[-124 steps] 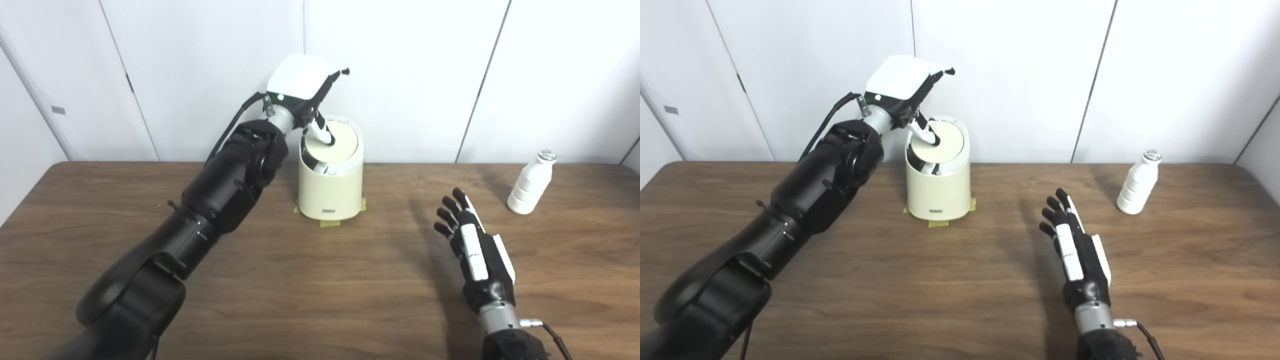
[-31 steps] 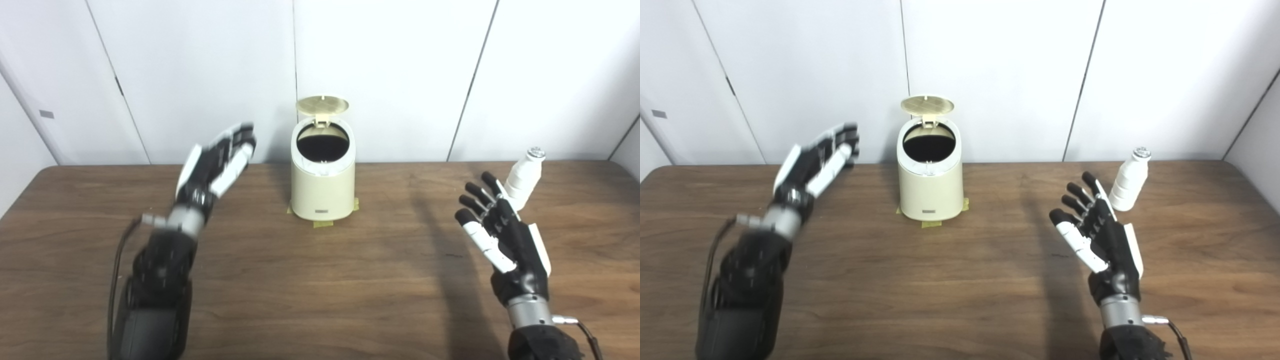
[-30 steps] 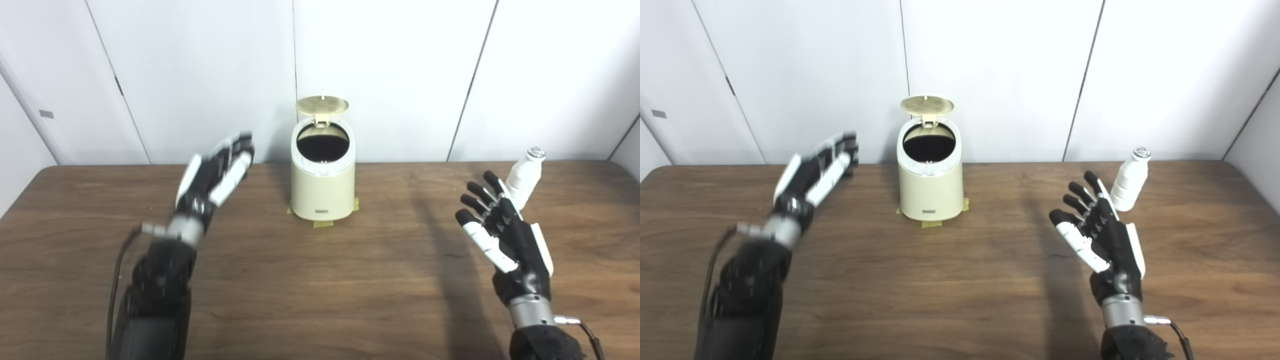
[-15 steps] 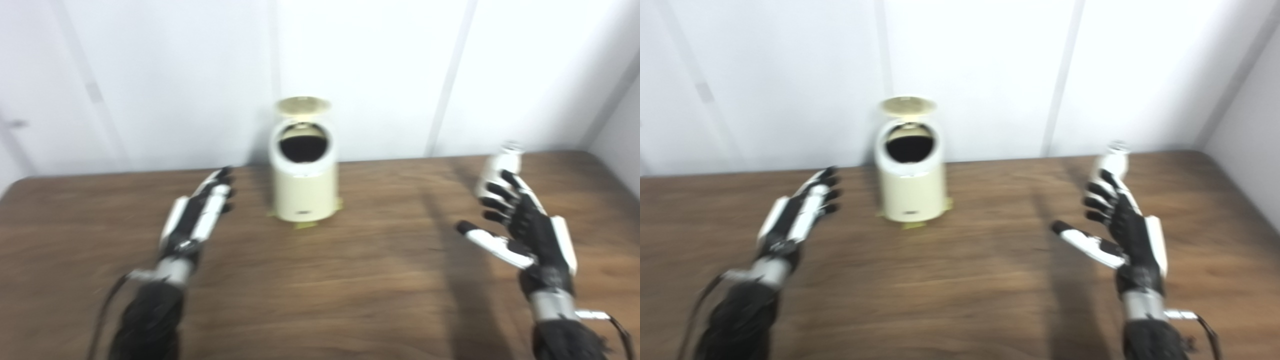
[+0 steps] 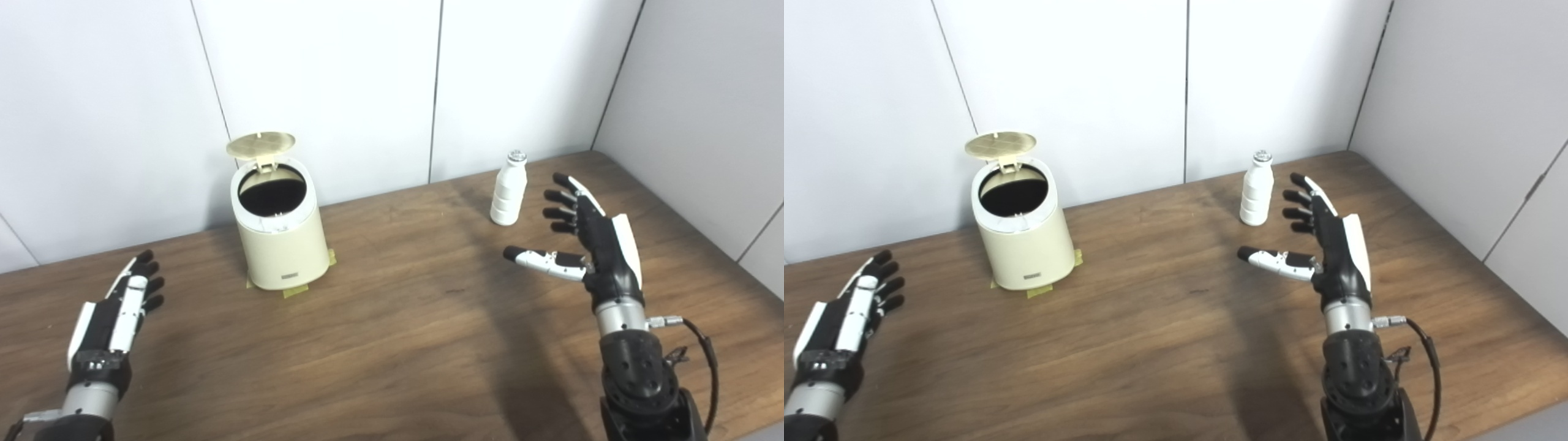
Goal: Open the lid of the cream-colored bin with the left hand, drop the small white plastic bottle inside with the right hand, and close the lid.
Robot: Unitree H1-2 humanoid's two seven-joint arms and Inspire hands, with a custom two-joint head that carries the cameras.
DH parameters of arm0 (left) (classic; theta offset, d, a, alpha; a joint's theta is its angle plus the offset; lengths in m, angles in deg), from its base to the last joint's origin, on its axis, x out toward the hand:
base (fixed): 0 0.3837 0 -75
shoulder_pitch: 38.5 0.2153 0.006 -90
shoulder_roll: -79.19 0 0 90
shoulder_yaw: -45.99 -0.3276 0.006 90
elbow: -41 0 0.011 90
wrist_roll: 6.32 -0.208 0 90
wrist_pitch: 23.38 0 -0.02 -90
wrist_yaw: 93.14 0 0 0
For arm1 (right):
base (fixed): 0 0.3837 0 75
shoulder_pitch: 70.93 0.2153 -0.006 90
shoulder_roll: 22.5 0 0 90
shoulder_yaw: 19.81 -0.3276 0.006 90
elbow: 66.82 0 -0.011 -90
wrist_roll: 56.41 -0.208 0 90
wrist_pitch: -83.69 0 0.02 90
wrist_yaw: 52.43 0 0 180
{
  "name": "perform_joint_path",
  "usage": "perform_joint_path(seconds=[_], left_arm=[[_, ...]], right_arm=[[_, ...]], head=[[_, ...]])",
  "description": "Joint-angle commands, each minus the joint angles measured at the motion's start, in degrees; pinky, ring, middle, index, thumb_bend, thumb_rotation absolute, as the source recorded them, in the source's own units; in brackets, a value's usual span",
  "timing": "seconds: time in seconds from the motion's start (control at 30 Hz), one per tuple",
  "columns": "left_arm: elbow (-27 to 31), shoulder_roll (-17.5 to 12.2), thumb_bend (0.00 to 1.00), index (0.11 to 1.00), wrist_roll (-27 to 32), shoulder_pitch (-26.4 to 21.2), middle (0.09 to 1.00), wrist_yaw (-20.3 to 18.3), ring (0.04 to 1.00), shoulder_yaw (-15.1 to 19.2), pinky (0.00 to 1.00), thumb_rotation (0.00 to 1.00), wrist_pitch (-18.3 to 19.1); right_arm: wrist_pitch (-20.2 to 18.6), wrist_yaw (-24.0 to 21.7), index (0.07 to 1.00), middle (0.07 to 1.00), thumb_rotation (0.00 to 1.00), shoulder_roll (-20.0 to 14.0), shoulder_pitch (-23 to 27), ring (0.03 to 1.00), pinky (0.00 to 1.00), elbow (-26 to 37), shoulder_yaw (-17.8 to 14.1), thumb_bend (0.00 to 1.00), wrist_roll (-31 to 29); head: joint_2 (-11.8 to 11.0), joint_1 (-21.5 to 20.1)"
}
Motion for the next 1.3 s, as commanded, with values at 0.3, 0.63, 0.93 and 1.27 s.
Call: perform_joint_path(seconds=[0.3, 0.63, 0.93, 1.27], left_arm=[[4.1, -1.7, 0.47, 0.999, 2.7, -2.4, 0.952, -1.2, 0.933, 0.2, 0.92, 0.95, 1.0], [6.0, -2.1, 0.42, 0.999, 2.5, -1.8, 0.954, -1.1, 0.932, 0.0, 0.93, 0.96, 2.5], [7.6, -2.7, 0.4, 0.983, 2.5, -1.5, 0.933, -1.1, 0.925, 0.0, 0.92, 0.97, 4.2], [10.2, -3.3, 0.4, 0.99, 2.6, -1.2, 0.935, -1.3, 0.934, 0.0, 0.95, 1.0, 7.1]], right_arm=[[-1.1, 0.1, 0.874, 0.867, 0.13, -8.4, 7.4, 0.824, 0.72, -10.8, -2.7, 0.88, 2.9], [-1.7, -2.6, 0.949, 0.922, 0.11, -12.3, 14.7, 0.762, 0.52, -19.2, -1.7, 0.9, 6.5], [-1.7, -8.0, 0.96, 0.919, 0.15, -14.5, 20.6, 0.795, 0.51, -24.7, 0.0, 0.9, 11.5], [-1.7, -10.8, 0.942, 0.927, 0.16, -14.5, 27.2, 0.886, 0.73, -31.2, 0.8, 0.92, 11.8]], head=[[0.0, -0.5], [0.2, -0.3], [0.9, 1.8], [1.4, 2.2]])
